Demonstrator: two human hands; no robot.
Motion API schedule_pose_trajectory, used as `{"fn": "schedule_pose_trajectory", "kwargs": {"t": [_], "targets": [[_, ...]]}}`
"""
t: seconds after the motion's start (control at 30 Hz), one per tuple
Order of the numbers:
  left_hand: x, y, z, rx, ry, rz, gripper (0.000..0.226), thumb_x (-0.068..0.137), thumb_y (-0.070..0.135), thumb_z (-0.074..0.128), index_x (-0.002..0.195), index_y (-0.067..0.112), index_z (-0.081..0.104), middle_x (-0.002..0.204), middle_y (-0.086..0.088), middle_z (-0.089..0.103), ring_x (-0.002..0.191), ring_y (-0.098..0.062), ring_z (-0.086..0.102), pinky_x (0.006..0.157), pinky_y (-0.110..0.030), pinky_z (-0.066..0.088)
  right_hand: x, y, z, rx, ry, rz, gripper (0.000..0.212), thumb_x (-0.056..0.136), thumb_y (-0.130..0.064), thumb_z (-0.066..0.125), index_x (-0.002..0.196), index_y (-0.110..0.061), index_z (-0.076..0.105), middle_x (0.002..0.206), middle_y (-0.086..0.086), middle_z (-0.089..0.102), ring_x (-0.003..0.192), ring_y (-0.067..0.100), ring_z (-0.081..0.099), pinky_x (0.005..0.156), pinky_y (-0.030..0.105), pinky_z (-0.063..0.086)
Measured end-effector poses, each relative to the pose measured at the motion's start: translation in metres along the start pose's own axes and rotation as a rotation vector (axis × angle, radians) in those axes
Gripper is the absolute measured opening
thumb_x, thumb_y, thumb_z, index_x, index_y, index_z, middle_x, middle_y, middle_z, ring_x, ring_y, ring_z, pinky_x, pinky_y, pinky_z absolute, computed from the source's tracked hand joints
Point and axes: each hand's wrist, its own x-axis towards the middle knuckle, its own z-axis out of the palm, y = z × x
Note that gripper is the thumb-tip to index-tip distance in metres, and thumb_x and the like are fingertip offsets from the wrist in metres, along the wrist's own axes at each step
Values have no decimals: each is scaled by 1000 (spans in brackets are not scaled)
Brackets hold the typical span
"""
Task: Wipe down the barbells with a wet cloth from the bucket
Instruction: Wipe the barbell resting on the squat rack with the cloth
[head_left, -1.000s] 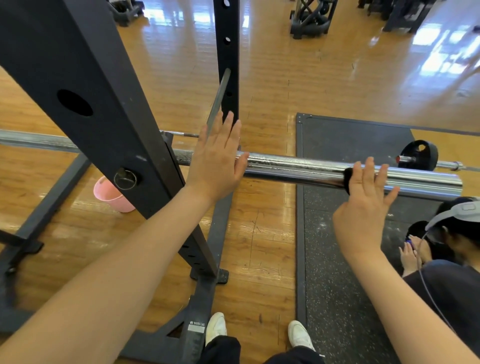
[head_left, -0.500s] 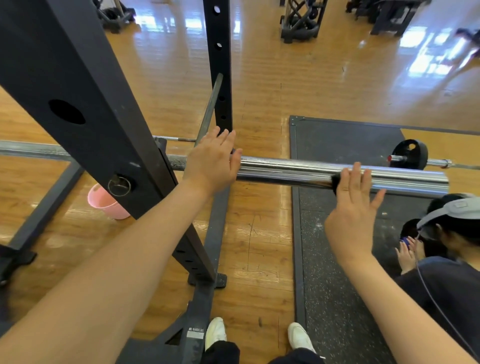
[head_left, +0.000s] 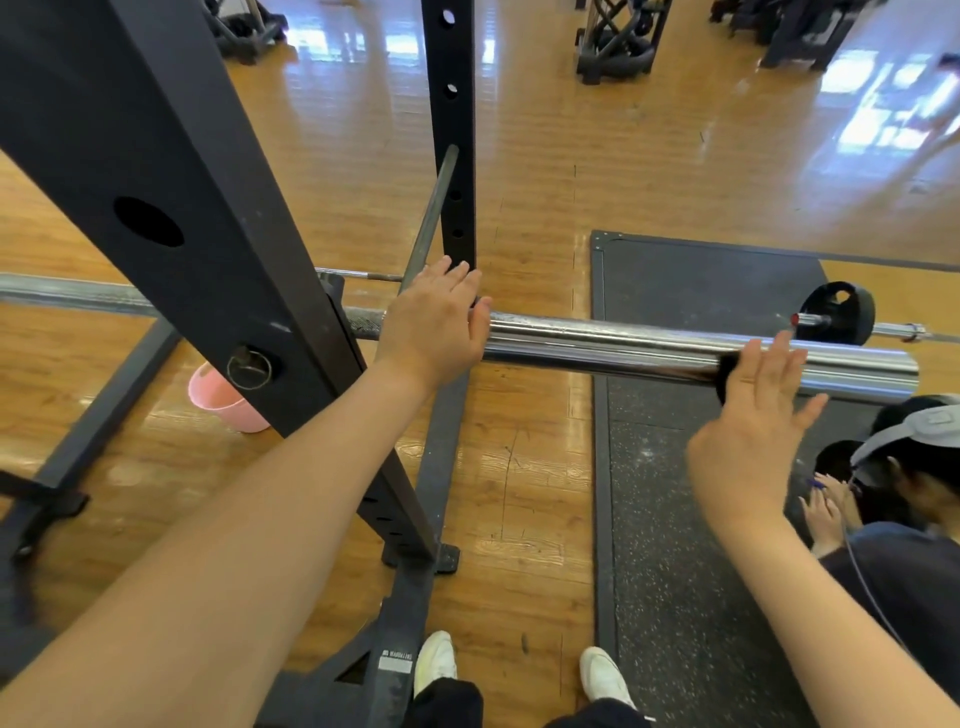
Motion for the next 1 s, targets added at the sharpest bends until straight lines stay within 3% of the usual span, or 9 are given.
{"fn": "schedule_pose_trajectory", "kwargs": {"t": [0.07, 0.17, 0.3, 0.47, 0.63, 0.77, 0.9, 1.0], "targets": [[0, 0, 0, -2, -5, -4, 61, 91, 36, 24, 130, 0, 54, 133, -18, 55, 131, -34, 44, 108, -41, 32, 3, -9, 3, 12, 18, 31, 85, 67, 26, 43, 145, 7, 17, 154, 25, 8, 142, 38, 3, 111, 57, 0], [-1, 0, 0, 8, -5, -2, 58, 92, 35, 26, 130, 1, 54, 132, -18, 55, 130, -34, 44, 107, -42, 33, -7, -31, 14, 24, -8, -92, 89, 63, 29, 41, 146, 6, 17, 154, 22, 8, 142, 31, -1, 112, 52, -4], [-1, 0, 0, -1, 4, -2, 55, 93, 31, 28, 130, 0, 54, 132, -18, 56, 129, -34, 45, 107, -42, 34, -18, -24, 9, -25, -83, -190, 89, 69, 23, 52, 147, 0, 14, 154, 14, 3, 143, 24, -4, 112, 48, -8], [-1, -2, 1, -9, 6, 10, 63, 91, 36, 21, 127, 0, 56, 129, -18, 58, 126, -34, 49, 104, -43, 38, 8, -17, -21, 78, 25, -92, 70, 73, 25, 47, 140, 9, 33, 150, 26, 22, 141, 39, 16, 112, 52, 10], [0, -1, 0, -30, 0, 27, 62, 91, 36, 23, 127, -2, 56, 128, -19, 58, 126, -36, 49, 102, -46, 40, 25, -34, -8, 136, 121, -269, 41, 77, 15, 47, 116, 12, 58, 122, 27, 57, 117, 46, 51, 103, 56, 33], [-1, 0, -1, -41, 0, 26, 60, 92, 36, 25, 131, 0, 53, 133, -17, 55, 131, -34, 43, 107, -43, 33, 18, -29, -8, 70, 66, -336, 43, 77, 13, 46, 119, 13, 56, 121, 27, 58, 115, 44, 53, 101, 49, 34], [-2, -2, -5, 0, -39, 51, 64, 92, 38, 23, 145, 3, 32, 150, -14, 35, 143, -30, 22, 115, -40, 17, 20, -31, -14, 57, 39, -256, 46, 75, 21, 50, 120, 14, 55, 123, 29, 56, 117, 46, 51, 103, 47, 30], [-11, -5, -2, 45, 47, 84, 62, 94, 35, 27, 144, -2, 32, 149, -19, 34, 142, -33, 23, 115, -47, 20, 16, -57, -6, 63, 38, -222, 46, 74, 19, 48, 119, 15, 54, 122, 30, 57, 116, 46, 52, 102, 46, 29]]}}
